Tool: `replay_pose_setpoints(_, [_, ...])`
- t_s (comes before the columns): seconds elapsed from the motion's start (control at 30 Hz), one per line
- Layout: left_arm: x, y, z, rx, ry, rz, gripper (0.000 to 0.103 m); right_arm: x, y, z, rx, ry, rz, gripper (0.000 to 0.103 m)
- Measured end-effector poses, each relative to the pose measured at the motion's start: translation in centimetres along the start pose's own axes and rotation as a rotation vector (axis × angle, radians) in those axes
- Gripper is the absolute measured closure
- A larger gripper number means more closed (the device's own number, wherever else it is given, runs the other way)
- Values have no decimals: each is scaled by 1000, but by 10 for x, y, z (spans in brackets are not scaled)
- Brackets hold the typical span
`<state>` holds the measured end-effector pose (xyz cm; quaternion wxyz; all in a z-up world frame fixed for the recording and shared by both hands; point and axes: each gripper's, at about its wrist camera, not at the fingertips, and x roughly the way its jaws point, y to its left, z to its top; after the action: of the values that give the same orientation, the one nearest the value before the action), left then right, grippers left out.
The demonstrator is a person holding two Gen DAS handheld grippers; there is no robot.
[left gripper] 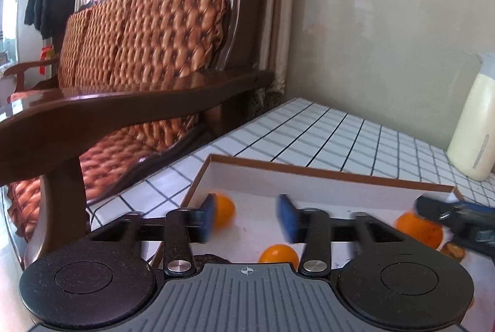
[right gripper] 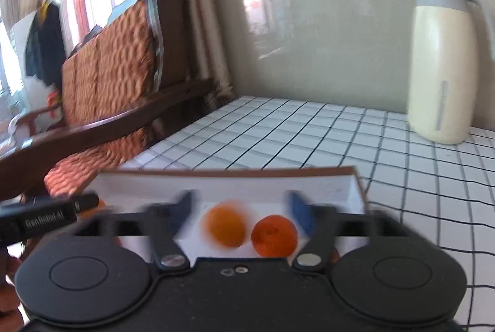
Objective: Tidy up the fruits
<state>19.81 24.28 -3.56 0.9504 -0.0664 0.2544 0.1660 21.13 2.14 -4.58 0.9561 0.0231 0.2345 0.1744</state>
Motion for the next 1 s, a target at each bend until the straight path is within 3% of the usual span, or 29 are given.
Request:
replay_pose_setpoints(0.03, [-1,-1,2,-2,7,22,0,-7,-1,1,3,-40,-17,12])
replay_pose_setpoints(0.17, [-20,-6,7,26,-82,62,0,-26,-11,2,35,-113,-36,6])
replay_pose_setpoints(0.7, [-77,-7,5,10,-117,101,0,-72,-12,7,31,-61,15,6])
replay_pose_setpoints(1.0, [-149,-18,-4,47,-129,76,0,-135,-13,8,14,-59,26,6])
